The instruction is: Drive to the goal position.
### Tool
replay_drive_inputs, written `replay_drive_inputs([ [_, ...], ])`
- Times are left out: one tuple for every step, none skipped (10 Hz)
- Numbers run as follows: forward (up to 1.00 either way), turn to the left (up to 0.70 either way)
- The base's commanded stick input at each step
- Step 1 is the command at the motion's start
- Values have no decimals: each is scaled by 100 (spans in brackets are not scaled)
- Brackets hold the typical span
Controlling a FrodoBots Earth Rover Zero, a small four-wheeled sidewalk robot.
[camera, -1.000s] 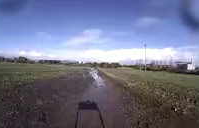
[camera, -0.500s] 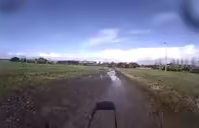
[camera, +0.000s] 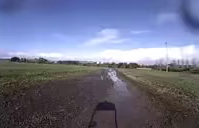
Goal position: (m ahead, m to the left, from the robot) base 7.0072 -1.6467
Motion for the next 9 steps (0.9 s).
replay_drive_inputs([
  [70,0],
  [70,0],
  [70,6],
  [70,16],
  [70,35],
  [70,35],
  [70,35],
  [70,35],
  [70,35],
])
